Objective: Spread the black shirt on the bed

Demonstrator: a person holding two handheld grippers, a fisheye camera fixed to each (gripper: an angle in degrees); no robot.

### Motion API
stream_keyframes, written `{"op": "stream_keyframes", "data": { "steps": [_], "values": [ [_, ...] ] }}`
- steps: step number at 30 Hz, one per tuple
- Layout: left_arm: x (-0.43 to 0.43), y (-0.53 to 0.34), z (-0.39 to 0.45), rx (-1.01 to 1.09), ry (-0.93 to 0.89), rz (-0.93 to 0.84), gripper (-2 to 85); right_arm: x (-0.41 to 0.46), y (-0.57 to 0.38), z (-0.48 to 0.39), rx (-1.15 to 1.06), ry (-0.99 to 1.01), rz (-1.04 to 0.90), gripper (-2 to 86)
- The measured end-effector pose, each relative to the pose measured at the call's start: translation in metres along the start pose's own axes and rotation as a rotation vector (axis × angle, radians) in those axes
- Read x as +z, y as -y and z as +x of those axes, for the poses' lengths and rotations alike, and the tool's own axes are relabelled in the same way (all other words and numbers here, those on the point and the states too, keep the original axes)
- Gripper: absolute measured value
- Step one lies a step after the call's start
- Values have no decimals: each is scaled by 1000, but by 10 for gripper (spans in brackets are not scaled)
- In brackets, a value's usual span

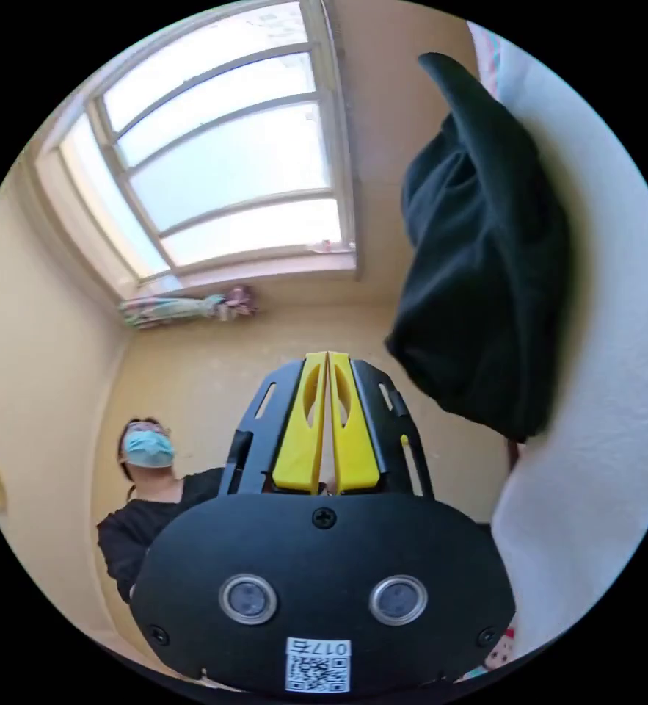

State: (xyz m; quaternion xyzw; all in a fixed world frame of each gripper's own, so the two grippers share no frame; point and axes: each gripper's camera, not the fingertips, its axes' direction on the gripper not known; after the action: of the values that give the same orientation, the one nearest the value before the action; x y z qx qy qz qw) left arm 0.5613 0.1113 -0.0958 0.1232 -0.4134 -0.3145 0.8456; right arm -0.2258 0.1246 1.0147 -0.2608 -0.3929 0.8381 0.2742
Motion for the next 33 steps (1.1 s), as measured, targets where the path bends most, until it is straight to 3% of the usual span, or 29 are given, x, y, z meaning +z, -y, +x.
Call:
{"op": "stream_keyframes", "data": {
  "steps": [2,4,7,10,12,14,15,18,23,26,28,31,33],
  "values": [
    [3,4,4,3,8,5,71,-17,-17,-16,-121,327,171,16],
    [14,19,16,1,11,10,98,-29,-25,-39,-191,421,231,14],
    [41,52,49,64,67,24,142,-43,-29,-95,-244,210,130,19],
    [93,94,78,99,189,-30,175,-48,-29,-138,-184,-142,46,41],
    [130,117,84,103,188,-81,180,-37,-23,-163,-121,-505,-39,85],
    [163,134,78,75,241,-122,157,-23,-15,-174,-87,-733,-97,123],
    [180,140,70,20,267,-144,107,-14,-9,-179,-74,-832,-102,141],
    [200,132,65,26,146,-156,55,-1,10,-186,-32,-951,-40,159],
    [207,84,92,191,180,-224,50,18,51,-167,53,-1080,-69,175],
    [210,58,105,266,221,-341,49,31,63,-118,192,-1065,-218,163],
    [208,41,116,331,356,-437,48,37,56,-81,284,-967,-341,139],
    [202,17,127,453,536,-535,49,27,26,-48,269,-747,-358,103],
    [188,8,134,475,438,-529,50,-3,-4,-45,189,-409,-227,72]
  ]
}}
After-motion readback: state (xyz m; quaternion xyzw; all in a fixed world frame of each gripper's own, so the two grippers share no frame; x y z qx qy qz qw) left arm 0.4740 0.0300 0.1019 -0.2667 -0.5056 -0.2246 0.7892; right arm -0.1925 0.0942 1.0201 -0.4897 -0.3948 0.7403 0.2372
